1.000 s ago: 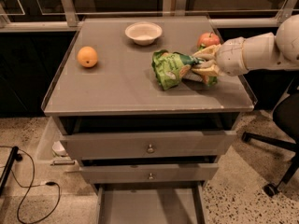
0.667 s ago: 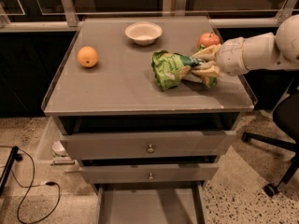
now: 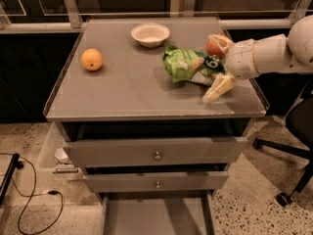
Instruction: Pick green rice chip bag from bottom drawer and place on counter
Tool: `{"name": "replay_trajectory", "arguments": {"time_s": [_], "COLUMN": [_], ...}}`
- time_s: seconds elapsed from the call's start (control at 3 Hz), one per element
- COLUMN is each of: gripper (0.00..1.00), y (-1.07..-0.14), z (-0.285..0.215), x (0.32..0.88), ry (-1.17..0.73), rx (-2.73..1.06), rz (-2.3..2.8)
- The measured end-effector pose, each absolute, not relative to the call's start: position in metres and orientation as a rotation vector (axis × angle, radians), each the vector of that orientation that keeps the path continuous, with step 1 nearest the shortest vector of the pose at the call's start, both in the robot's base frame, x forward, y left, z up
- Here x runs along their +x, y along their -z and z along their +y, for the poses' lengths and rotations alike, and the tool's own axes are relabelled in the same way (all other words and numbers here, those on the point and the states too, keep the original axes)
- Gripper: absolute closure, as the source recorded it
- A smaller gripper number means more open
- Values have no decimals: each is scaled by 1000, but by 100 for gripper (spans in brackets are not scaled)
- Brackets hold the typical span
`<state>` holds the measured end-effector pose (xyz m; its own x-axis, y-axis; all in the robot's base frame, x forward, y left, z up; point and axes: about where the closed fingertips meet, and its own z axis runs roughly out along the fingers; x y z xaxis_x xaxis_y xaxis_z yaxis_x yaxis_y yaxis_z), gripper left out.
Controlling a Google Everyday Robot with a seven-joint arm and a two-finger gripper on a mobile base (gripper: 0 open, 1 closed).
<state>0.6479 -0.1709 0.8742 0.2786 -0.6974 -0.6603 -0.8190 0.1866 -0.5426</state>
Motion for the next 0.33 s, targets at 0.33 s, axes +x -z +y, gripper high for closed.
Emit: {"name": "replay_trajectory", "arguments": {"time_s": [0.33], "gripper": [0], "y": [-874], "z": [-171], "x": [648], "ry": [-152], "rx": [-1544], "rz": [1453]}}
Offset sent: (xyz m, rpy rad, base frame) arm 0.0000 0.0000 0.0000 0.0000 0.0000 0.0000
